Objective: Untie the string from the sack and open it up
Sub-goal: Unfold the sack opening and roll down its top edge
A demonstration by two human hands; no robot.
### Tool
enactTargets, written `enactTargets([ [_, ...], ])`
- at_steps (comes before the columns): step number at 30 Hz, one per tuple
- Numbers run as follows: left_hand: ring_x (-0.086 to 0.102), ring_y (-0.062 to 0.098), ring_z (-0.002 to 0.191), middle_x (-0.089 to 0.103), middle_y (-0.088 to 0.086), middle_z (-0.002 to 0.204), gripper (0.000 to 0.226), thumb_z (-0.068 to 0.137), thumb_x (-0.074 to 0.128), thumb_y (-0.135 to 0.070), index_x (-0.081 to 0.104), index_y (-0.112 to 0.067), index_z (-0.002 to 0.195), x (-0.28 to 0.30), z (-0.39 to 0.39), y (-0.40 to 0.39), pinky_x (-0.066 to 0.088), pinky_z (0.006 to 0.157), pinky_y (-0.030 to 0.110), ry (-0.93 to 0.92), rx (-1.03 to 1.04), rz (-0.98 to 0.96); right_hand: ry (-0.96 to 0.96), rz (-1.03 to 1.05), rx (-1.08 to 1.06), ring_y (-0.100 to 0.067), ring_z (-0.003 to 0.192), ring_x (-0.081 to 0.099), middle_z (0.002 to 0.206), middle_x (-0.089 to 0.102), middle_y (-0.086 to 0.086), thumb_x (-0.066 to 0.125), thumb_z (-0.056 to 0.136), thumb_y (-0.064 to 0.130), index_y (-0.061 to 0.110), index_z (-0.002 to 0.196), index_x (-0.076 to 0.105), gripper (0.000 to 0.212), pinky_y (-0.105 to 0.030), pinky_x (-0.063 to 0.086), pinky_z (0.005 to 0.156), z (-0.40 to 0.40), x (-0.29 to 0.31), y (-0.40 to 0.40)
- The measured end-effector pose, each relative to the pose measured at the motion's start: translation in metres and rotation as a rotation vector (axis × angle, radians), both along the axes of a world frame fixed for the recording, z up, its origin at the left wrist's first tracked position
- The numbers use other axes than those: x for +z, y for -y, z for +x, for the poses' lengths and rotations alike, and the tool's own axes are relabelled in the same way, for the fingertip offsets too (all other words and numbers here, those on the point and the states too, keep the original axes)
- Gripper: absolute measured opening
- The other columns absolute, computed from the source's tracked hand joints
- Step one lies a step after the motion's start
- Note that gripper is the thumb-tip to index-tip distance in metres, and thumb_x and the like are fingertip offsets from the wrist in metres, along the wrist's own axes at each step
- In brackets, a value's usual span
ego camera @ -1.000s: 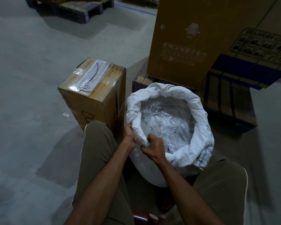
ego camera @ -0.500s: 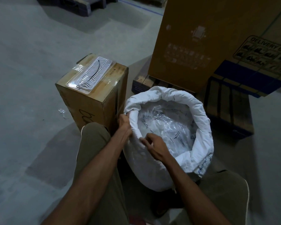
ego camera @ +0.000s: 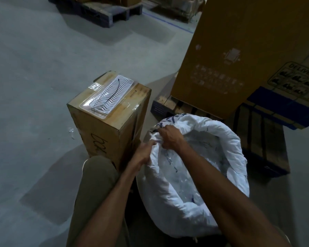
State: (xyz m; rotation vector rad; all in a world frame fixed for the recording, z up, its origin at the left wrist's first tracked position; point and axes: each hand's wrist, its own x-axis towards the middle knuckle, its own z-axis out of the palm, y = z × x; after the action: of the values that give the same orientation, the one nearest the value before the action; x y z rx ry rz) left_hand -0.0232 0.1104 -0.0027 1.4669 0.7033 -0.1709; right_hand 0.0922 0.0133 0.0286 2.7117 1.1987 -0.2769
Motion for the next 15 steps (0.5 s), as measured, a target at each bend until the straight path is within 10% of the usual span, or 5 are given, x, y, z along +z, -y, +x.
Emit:
enactTargets([
  [5,0.045,0.039,0.130,0.043,0.019,0.144,0.098,0.080,0.062,-0.065,0.022,-0.015,0.154,0.009,-0.008,0.006,0.039,0.107,0.050,0.004,-0.291,1.093,-0.136,-0.137,-0.041,-0.026,0.098,0.068,0.111,0.071,-0.011,0.081,0.080,0.029,0.012,0.113,0.067,0.040,-0.032,0.054,0.082,0.020,0.013,-0.016],
  [11,0.061,0.030,0.114,0.062,0.012,0.131,0.074,0.076,0.081,-0.035,0.050,-0.012,0.139,0.010,0.048,0.000,0.052,0.094,0.038,0.075,-0.524,0.929,-0.315,-0.269,-0.027,-0.026,0.110,0.063,0.122,0.068,-0.007,0.090,0.063,0.015,0.014,0.126,0.065,0.068,-0.038,0.053,0.095,0.047,0.023,-0.018],
  [15,0.059,0.033,0.122,0.058,0.018,0.140,0.049,0.095,0.059,-0.019,0.053,-0.004,0.141,0.014,0.084,-0.024,0.047,0.095,0.032,-0.088,-0.724,0.668,0.008,-0.090,0.165,-0.029,0.142,0.037,0.149,0.044,-0.008,0.093,0.055,0.033,0.026,0.146,0.044,0.103,-0.053,0.022,0.121,0.055,0.008,0.018],
])
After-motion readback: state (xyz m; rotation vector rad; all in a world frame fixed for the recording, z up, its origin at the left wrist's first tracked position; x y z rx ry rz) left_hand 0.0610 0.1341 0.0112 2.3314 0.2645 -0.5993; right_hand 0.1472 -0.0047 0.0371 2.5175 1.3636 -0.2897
